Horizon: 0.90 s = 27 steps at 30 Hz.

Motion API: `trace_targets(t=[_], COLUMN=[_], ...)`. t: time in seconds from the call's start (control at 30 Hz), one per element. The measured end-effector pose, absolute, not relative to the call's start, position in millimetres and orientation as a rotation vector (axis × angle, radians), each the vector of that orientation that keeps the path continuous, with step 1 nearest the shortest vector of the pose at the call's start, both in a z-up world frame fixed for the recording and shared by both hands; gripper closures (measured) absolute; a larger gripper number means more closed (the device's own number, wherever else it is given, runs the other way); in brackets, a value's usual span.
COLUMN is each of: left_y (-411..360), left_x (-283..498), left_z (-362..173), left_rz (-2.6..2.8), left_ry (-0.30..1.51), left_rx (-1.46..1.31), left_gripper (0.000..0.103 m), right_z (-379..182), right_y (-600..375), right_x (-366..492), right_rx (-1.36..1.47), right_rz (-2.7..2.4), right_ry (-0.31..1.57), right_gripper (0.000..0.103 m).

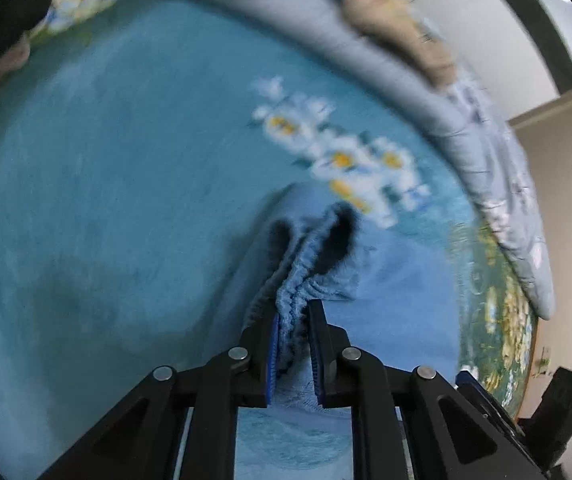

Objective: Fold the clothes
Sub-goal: 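Grasp the folded sweatpants waistband with the left gripper while the right gripper grasps the cuff end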

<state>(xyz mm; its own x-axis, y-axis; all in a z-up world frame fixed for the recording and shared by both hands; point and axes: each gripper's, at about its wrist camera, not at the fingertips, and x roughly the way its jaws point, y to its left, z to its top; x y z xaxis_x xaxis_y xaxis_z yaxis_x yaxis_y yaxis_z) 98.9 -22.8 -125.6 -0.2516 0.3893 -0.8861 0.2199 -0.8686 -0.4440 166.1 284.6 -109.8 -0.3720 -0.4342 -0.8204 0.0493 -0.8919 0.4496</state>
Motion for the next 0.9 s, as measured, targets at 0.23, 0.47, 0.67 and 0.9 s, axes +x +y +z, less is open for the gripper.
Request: trace_targets(t=[0.23, 0.47, 0.67, 0.9], left_y=[-18.8, -20.0, -23.2, -41.1], left_x=[97.4, 85.6, 72.5, 72.8], left_z=[-123.2, -106.2, -142.2, -161.9], left_rz=[2.243, 2.234, 2.060, 1.966], left_ry=[-0.731, -0.494, -0.603, -0.880], left_rx=[-1.848, -1.846, -1.930, -1.903], left_gripper=[0.074, 0.023, 0.023, 0.027], right_z=[-120.5, -125.2, -146.6, -164.4], right_y=[291.6, 307.3, 307.5, 303.5], right_x=[165.7, 154.1, 142.3, 132.4], right_rx=[1.575, 1.535, 1.576, 1.578], right_rz=[-2.294, -2.220, -2.149, -2.077], right_ry=[-0.597, -0.806, -0.940, -1.033], right_gripper=[0.053, 0.043, 0.042, 0.042])
